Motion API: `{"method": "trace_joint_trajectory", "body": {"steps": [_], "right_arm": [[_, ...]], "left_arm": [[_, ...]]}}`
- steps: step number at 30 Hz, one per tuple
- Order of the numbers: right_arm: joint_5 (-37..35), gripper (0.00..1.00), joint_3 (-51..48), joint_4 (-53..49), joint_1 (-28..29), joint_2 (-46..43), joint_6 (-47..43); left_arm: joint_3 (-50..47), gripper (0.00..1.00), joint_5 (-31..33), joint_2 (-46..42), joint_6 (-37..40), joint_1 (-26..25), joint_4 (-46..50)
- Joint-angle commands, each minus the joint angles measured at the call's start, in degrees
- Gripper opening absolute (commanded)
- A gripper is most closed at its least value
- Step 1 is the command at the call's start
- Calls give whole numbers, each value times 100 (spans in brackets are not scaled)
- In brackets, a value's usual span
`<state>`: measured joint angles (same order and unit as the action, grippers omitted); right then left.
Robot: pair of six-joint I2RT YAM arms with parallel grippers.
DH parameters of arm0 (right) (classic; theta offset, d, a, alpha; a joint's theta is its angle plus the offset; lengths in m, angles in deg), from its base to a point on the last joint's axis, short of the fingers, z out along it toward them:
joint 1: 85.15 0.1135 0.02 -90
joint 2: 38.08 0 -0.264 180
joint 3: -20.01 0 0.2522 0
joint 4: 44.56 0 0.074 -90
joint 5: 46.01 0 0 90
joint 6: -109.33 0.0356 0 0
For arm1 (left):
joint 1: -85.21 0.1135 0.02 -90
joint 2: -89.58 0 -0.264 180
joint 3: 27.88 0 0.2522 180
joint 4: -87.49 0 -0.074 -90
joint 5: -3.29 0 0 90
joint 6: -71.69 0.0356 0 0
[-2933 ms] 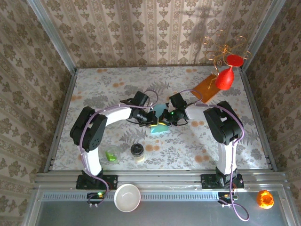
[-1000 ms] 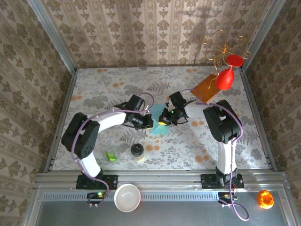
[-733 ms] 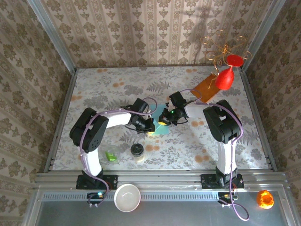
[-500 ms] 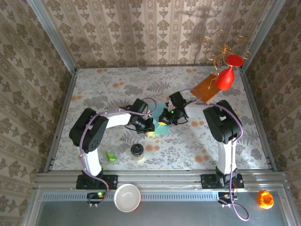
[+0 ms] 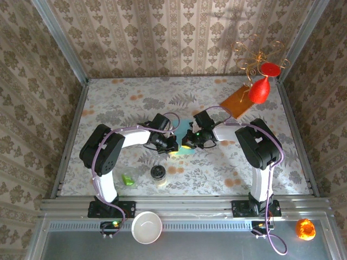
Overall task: Fold a paper plane with a square sheet of paper (pick it up from the middle)
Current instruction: Fold the triangle a second time at the center of the table.
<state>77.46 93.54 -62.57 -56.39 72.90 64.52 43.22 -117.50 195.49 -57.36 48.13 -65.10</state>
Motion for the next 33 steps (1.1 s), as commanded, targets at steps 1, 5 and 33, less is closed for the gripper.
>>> {"method": "trace_joint_trajectory", "body": {"steps": [1, 5, 33], "right_arm": [[148, 5, 64, 88, 77, 11, 51], [125, 5, 120, 69, 95, 8, 43], [-537, 6, 875, -605, -1346, 237, -477]], "left_arm": [[-238, 0, 156, 123, -67, -27, 278], [-257, 0, 140, 123, -77, -27, 246], [-127, 0, 16, -15, -195, 25, 384]]}}
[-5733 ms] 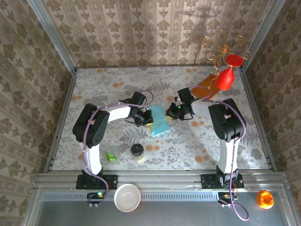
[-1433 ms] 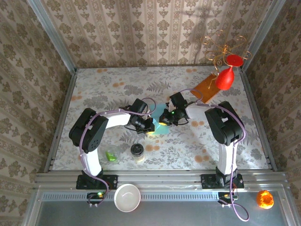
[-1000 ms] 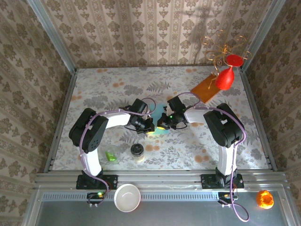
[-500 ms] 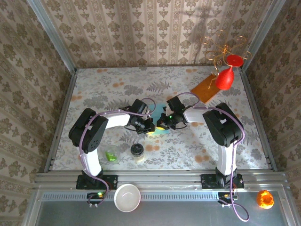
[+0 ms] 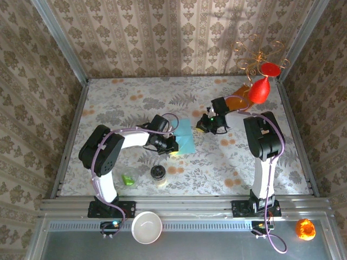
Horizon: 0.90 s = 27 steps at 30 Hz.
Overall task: Fold a paper plane with a square sheet of paper (pick it up from the middle)
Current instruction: Fold the triangle a second time at the center of the table.
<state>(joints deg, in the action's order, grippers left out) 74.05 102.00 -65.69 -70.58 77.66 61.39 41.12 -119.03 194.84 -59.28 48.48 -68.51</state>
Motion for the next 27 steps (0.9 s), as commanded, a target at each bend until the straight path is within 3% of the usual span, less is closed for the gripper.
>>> {"method": "trace_joint_trajectory", "body": {"steps": [1, 5, 9, 13, 27], "right_arm": [[-157, 7, -54, -261, 80, -379, -150], [-49, 21, -434, -181, 167, -878, -96], [59, 26, -730, -190, 389, -1091, 57], [83, 32, -876, -77, 580, -1087, 253], [131, 35, -942, 110, 801, -862, 741]], "left_arm": [[198, 0, 160, -9, -26, -3, 710], [412, 12, 172, -249, -269, 97, 401], [399, 21, 173, -235, -466, 290, -23], [650, 21, -137, 207, -537, 364, -312], [619, 21, 170, 695, -773, 540, -382]]}}
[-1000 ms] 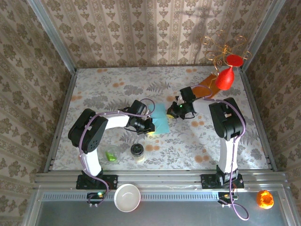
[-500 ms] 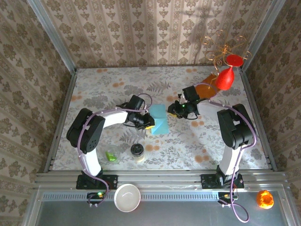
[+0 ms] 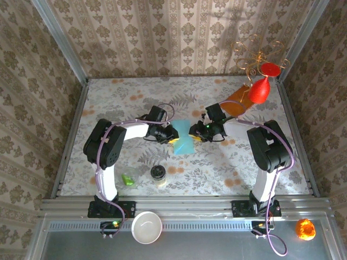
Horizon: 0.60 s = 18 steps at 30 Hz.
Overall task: Fold a paper plane with a square sheet of paper (pick it up from the middle)
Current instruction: Fold the triangle a second time at the center of the table, then pick up the paper from the center of the table.
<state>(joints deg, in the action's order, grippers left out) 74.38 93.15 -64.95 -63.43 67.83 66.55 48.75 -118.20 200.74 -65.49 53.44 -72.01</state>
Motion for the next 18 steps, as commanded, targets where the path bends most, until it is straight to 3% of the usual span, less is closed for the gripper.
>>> {"method": "trace_joint_trajectory", "body": {"steps": [1, 18], "right_arm": [[103, 35, -67, 59, 118, 132, 287], [20, 28, 170, -36, 343, 501, 665]], "left_arm": [[-206, 21, 77, 113, -197, 55, -82], [-504, 20, -28, 125, -557, 107, -329]]}}
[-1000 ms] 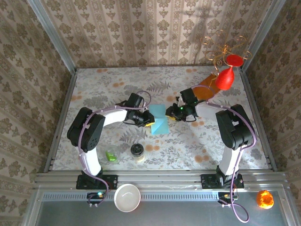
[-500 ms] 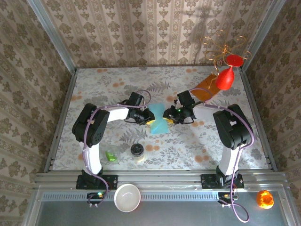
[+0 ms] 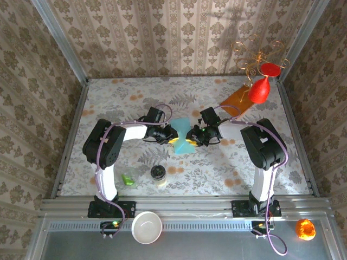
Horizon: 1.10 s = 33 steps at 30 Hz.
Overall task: Fold a paper plane with a square sheet of paper (pick it up from the middle)
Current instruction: Pick up the paper from the center of the table.
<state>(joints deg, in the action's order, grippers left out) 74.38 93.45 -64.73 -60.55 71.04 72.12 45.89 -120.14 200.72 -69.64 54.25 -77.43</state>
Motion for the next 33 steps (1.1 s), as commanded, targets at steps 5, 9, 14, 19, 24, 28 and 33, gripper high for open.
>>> {"method": "trace_joint_trajectory", "body": {"steps": [5, 9, 14, 19, 24, 28, 33], "right_arm": [[59, 27, 165, 94, 62, 189, 169], [68, 26, 195, 85, 54, 182, 179], [-131, 27, 50, 83, 1, -139, 104], [-112, 30, 40, 107, -17, -81, 153], [-159, 31, 43, 194, -17, -7, 216], [-49, 28, 154, 222, -8, 117, 155], [-45, 27, 264, 107, -5, 273, 108]], "left_arm": [[-296, 20, 24, 150, -285, 59, 15], [-319, 21, 3, 154, -285, 73, -7], [-358, 21, 39, 130, -264, 99, 22], [-352, 21, 21, 150, -264, 108, 8], [-367, 21, 18, 134, -272, 108, 11], [-359, 20, -20, 154, -263, 108, 15], [-341, 20, -41, 176, -280, 108, -8]]}}
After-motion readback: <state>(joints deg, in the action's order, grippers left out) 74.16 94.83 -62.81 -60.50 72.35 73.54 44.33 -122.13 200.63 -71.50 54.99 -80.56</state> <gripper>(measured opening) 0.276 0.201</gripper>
